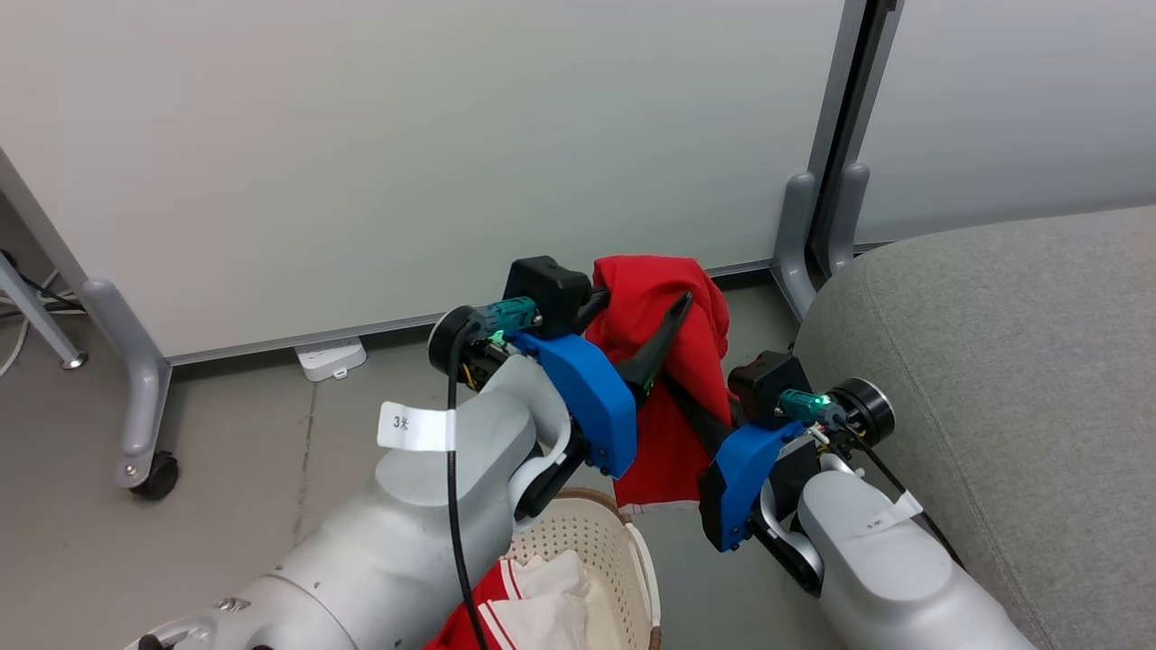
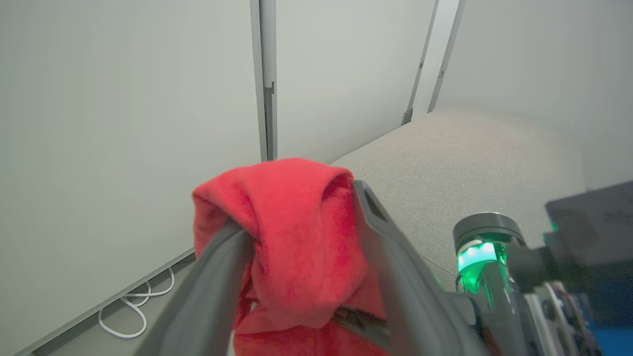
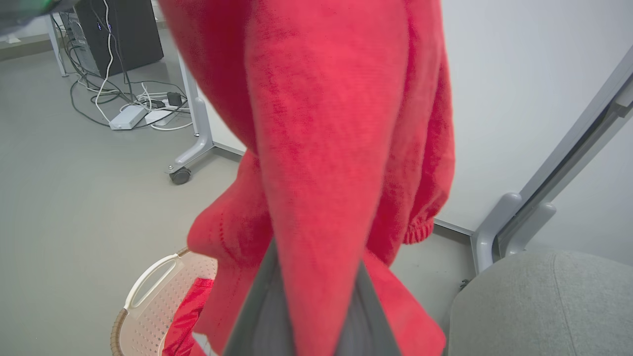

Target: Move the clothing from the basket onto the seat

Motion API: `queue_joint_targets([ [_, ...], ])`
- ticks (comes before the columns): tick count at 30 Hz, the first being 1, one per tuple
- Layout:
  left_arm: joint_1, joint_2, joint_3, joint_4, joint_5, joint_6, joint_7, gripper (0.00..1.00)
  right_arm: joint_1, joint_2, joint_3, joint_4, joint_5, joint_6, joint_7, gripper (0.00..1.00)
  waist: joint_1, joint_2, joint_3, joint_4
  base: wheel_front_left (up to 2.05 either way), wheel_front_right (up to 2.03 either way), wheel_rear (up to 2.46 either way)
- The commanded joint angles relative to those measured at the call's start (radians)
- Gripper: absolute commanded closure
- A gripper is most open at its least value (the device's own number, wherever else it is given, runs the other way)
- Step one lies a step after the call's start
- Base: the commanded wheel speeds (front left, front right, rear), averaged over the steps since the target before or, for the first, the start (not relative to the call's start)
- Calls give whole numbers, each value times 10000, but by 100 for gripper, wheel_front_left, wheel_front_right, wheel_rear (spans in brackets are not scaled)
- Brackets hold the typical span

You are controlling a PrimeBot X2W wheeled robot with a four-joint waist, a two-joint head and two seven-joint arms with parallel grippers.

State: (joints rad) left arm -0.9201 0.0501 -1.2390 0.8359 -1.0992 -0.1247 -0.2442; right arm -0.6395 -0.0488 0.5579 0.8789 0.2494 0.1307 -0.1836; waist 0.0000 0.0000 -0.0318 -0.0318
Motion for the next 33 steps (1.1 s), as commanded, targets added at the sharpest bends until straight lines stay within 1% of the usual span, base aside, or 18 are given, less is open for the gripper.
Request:
queue_joint_targets([
  [1,249,5,191,133,41,70,-135,0,-188,-29,-70,8,58,3,-106,100,0,0,42,14,0,0,0],
  [3,439,102,430,202,225,141,-204,0,-179,-29,-128,-20,21,1,-162,100,0,0,88,14,0,0,0],
  [5,666,348,1040,-143,651,178,-217,0,-173,-29,-197,-60,-45,1,-204,100,0,0,148,23,0,0,0],
  [7,1252,660,1799,-670,1188,171,-210,0,-160,-32,-288,-93,-96,1,-242,100,0,0,197,37,0,0,0],
  [9,1910,1008,2655,-1238,1854,309,-208,0,-130,-42,-366,-124,-166,1,-288,100,0,0,232,27,0,0,0],
  [10,1910,1008,2655,-1238,1854,309,-208,0,-130,-42,-366,-124,-166,1,-288,100,0,0,232,27,0,0,0],
  [12,2625,1246,3470,-1849,2558,452,-210,0,-87,-54,-452,-171,-205,1,-312,100,0,0,265,30,0,0,0],
  [13,3370,1405,4216,-2449,3256,528,-212,0,-36,-100,-545,-228,-258,1,-329,100,0,0,295,52,0,0,0],
  [14,3370,1405,4216,-2449,3256,528,-212,0,-36,-100,-545,-228,-258,1,-329,100,0,0,295,52,0,0,0],
  [17,4474,1606,5237,-3221,4214,562,-212,0,76,-183,-701,-338,-309,1,-317,100,0,0,320,110,0,0,0],
  [20,5387,1591,6161,-3840,5023,561,-214,0,182,-238,-865,-467,-396,1,-294,100,0,0,331,173,0,0,0],
  [24,6330,1484,6983,-4139,5806,449,-213,0,379,-333,-1067,-652,-500,1,-221,100,0,0,324,247,0,0,0],
  [28,6917,1326,7654,-4269,6378,358,-214,0,518,-353,-1266,-849,-602,1,-125,100,0,0,308,291,0,0,0],
  [33,7290,1068,8243,-4323,6871,178,-214,0,699,-337,-1408,-1103,-682,1,24,100,0,0,296,283,0,0,0],
])
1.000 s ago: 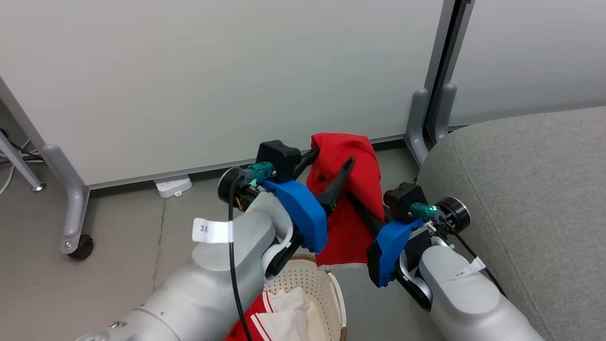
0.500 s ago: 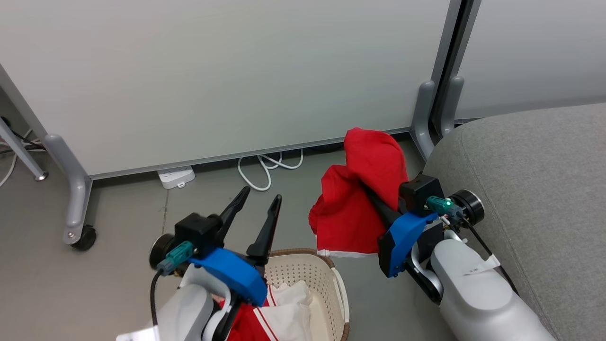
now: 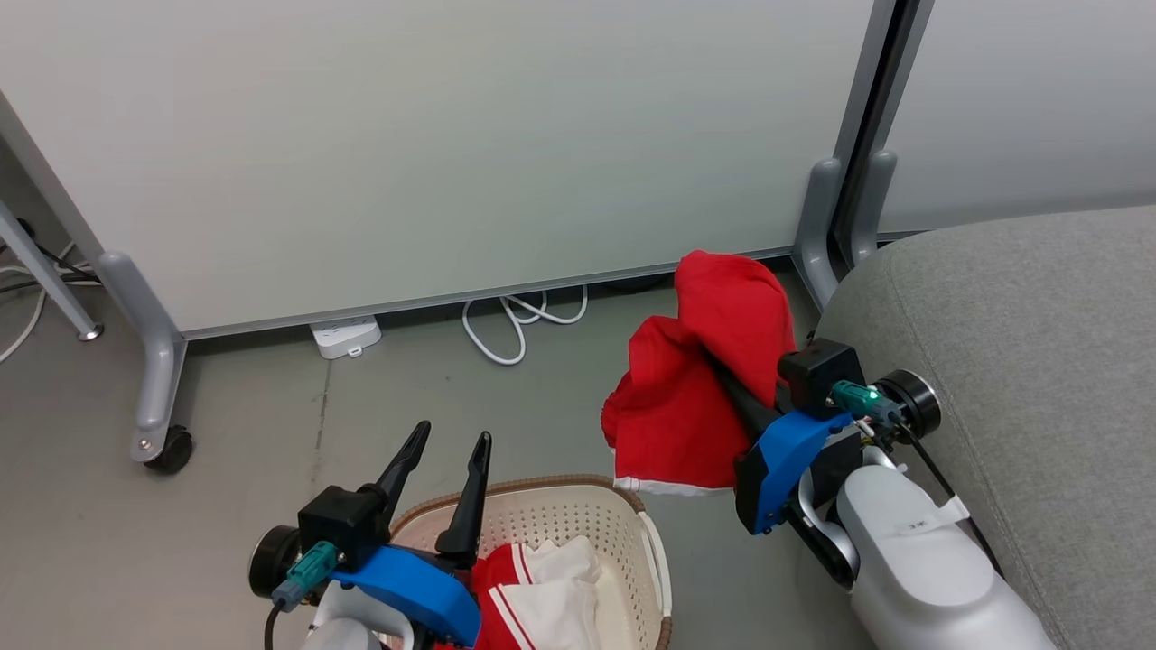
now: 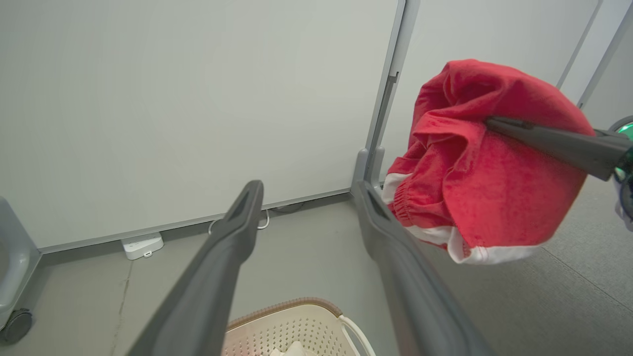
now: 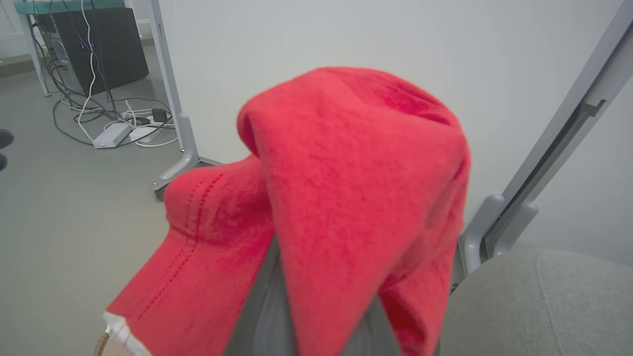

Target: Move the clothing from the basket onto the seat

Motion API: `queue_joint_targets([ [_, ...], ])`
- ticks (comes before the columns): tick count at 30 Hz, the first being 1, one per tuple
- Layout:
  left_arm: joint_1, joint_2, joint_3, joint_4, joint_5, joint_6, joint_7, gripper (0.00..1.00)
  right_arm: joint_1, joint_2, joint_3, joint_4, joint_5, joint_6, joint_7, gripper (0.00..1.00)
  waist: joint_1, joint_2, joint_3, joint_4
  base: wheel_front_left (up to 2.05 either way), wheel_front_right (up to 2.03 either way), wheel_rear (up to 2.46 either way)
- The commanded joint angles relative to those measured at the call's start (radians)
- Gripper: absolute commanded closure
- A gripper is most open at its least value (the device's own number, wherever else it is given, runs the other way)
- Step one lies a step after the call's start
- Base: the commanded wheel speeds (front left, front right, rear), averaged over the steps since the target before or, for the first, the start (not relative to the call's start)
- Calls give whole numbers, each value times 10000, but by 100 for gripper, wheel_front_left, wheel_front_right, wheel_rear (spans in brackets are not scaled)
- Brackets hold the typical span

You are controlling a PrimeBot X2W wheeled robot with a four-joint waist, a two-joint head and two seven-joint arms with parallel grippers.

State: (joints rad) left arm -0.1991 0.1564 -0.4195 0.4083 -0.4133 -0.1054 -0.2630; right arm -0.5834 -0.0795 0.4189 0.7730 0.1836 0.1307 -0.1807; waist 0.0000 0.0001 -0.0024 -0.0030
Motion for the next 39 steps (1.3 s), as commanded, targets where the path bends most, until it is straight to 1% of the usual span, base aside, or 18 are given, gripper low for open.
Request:
queue_joint_targets([
  [1,130,-24,125,-1,83,-53,-26,0,173,-30,-42,-82,-51,1,16,100,0,-1,4,-11,0,0,0],
  [6,179,-215,467,89,393,-179,-26,0,278,-8,-161,-335,-126,1,152,100,0,-1,29,-145,0,0,0],
  [10,245,-287,668,48,550,-209,-26,0,359,24,-236,-509,-183,1,204,100,0,-1,83,-548,0,0,0],
  [14,152,-353,752,33,691,-255,-26,0,390,41,-272,-681,-253,1,278,100,0,-1,218,-1240,0,0,0],
  [20,-108,-446,705,-13,803,-273,-27,0,451,32,-362,-912,-321,1,387,100,0,-1,486,-2539,0,0,0],
  [23,-176,-394,663,-17,803,-275,-27,0,442,45,-386,-1006,-336,1,410,100,0,-1,593,-3213,0,0,0],
  [29,-328,-328,532,-67,758,-278,-27,0,540,46,-532,-1114,-385,1,413,100,0,-1,728,-4329,0,0,0],
  [34,-331,-278,464,-63,755,-279,-27,0,626,45,-628,-1167,-386,1,403,100,0,-1,773,-5028,0,0,0],
  [39,-350,-265,410,-20,765,-278,-27,0,785,-6,-779,-1238,-392,1,375,100,0,-1,825,-5367,0,0,0],
])
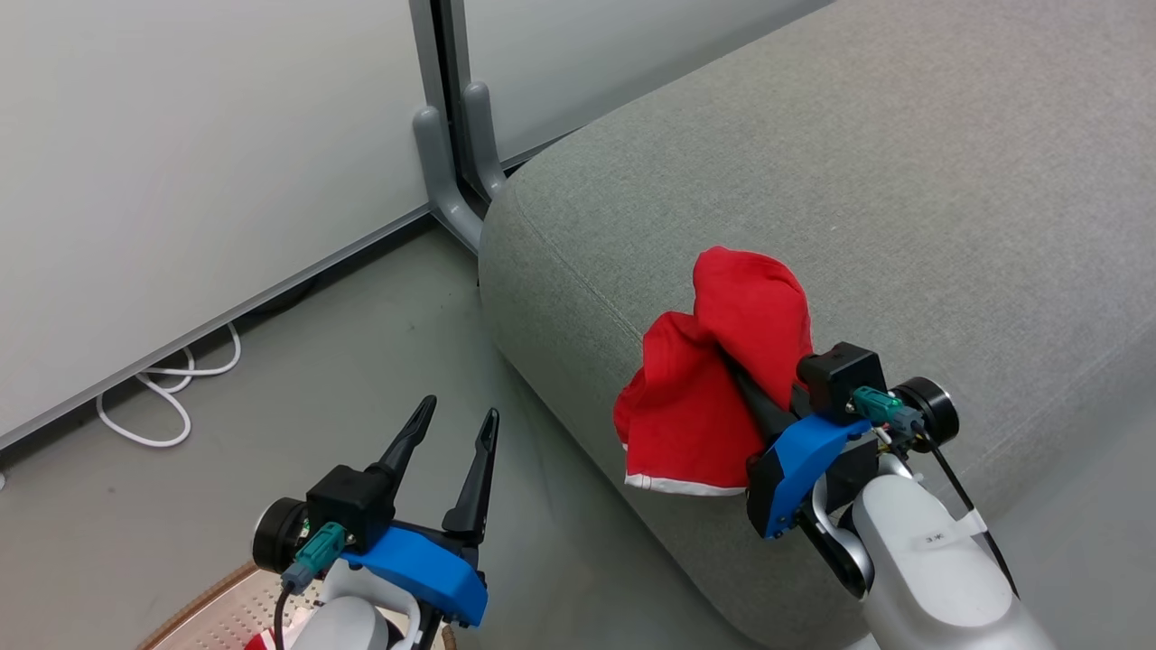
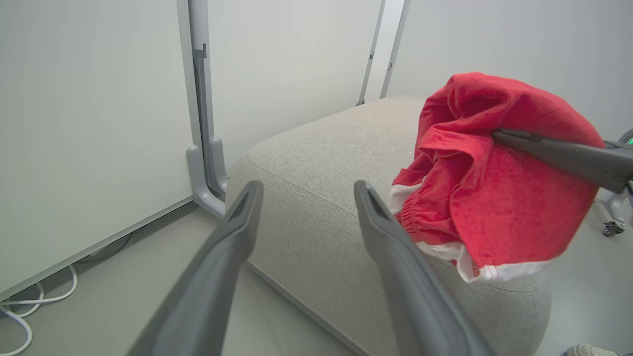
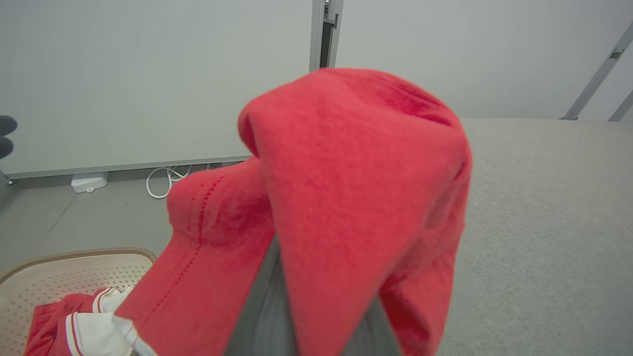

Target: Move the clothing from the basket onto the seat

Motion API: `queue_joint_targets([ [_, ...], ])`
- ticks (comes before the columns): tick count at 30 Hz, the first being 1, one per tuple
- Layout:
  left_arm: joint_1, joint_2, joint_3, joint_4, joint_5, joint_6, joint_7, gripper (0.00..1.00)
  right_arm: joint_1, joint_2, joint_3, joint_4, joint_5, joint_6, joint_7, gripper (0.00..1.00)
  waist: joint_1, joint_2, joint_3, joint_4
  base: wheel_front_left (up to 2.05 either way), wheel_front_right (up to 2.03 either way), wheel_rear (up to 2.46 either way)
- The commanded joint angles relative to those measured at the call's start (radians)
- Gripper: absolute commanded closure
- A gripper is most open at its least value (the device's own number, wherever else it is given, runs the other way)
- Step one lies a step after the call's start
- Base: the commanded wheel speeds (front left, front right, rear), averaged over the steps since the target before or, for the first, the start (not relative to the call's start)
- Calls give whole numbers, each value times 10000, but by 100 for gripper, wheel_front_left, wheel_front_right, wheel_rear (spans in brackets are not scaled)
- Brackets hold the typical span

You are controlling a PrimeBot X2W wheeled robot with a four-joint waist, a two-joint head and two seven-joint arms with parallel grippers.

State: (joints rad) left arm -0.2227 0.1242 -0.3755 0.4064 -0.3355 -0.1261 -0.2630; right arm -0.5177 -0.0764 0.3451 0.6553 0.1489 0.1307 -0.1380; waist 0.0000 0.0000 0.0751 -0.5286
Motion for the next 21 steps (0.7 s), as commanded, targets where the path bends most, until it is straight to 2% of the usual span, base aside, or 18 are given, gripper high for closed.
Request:
queue_joint_targets([
  [1,-142,64,-53,11,-16,-71,-27,0,152,-54,-83,-80,-58,3,-60,100,0,0,68,-124,0,0,0],
  [13,-314,219,-146,-3,-25,-49,-27,0,166,11,-523,-271,2,1,10,100,0,0,364,41,0,0,0],
  [20,-855,553,-329,-304,154,-48,-27,0,-801,-226,-1372,-429,441,1,65,100,0,0,1552,481,0,0,0],
  [21,-1027,735,-420,-418,218,-48,-27,0,-1327,-320,-1804,-395,626,3,85,100,0,0,2075,611,0,0,0],
])
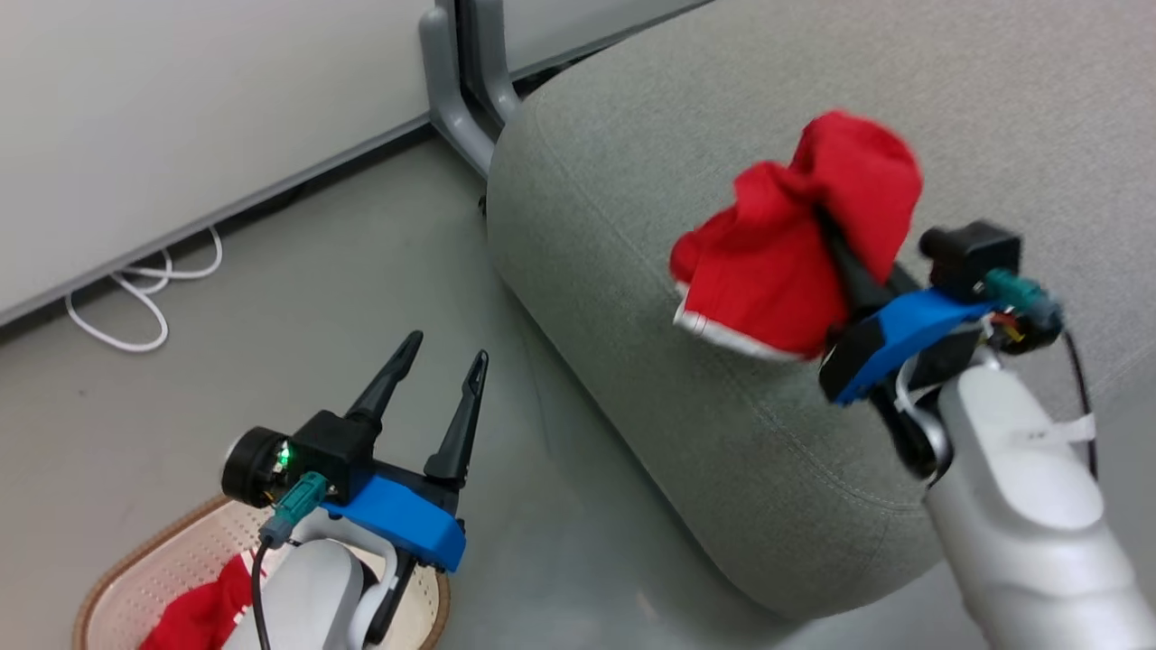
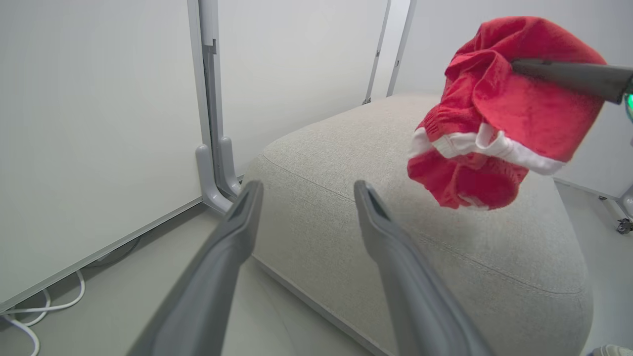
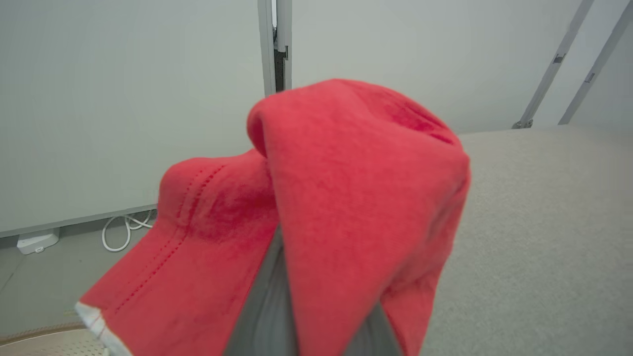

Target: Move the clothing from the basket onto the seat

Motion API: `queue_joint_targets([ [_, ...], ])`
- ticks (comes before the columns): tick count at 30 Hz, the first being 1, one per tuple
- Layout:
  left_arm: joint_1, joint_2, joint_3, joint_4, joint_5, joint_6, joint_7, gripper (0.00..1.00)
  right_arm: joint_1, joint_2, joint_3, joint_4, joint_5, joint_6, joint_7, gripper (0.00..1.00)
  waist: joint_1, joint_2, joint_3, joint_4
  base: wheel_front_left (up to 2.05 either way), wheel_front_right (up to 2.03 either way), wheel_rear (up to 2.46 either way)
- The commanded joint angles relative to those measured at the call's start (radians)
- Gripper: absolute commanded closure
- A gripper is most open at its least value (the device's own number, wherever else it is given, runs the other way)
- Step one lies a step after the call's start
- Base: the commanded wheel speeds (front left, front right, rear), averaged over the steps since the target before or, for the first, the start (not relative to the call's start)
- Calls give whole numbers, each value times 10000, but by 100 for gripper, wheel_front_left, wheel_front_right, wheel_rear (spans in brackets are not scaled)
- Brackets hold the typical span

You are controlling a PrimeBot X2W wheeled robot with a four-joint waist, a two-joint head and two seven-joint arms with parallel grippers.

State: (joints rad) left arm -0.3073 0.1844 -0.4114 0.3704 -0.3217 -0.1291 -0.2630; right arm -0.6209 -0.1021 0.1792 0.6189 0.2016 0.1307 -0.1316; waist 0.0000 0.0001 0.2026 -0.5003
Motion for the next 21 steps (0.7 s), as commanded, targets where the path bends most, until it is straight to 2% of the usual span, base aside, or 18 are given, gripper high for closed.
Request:
queue_joint_targets([
  [1,-181,133,-62,-58,80,-17,-27,0,-294,-63,-146,-31,99,3,22,100,0,-1,801,328,0,0,0],
  [2,-473,344,-179,-183,130,-17,-27,0,-920,-302,-650,70,347,1,-2,100,0,-1,1397,484,0,0,0],
  [3,-473,344,-179,-183,130,-17,-27,0,-920,-302,-650,70,347,1,-2,100,0,-1,1397,484,0,0,0],
  [4,-852,624,-346,-363,198,-17,-27,0,-1564,-546,-1217,152,583,1,-68,100,0,-1,2064,666,0,0,0],
  [5,-852,624,-346,-363,198,-17,-27,0,-1564,-546,-1217,152,583,1,-68,100,0,-1,2064,666,0,0,0],
  [7,-1327,975,-518,-670,288,-17,32,0,-2419,-878,-2103,291,950,1,-234,100,0,-1,3046,934,0,0,0],
  [10,-1806,1233,-526,-1182,343,-17,132,0,-3036,-1425,-2709,561,1084,0,-414,100,0,-1,3956,1217,0,0,0],
  [15,-2117,1555,-504,-1971,521,22,350,0,-3665,-1991,-3610,1119,1141,1,-750,100,0,-1,4823,1499,0,0,0],
  [21,-1976,2254,-449,-3168,786,121,845,0,-4012,-2107,-4390,2094,1000,1,-1122,100,0,-1,5680,1527,0,0,0],
])
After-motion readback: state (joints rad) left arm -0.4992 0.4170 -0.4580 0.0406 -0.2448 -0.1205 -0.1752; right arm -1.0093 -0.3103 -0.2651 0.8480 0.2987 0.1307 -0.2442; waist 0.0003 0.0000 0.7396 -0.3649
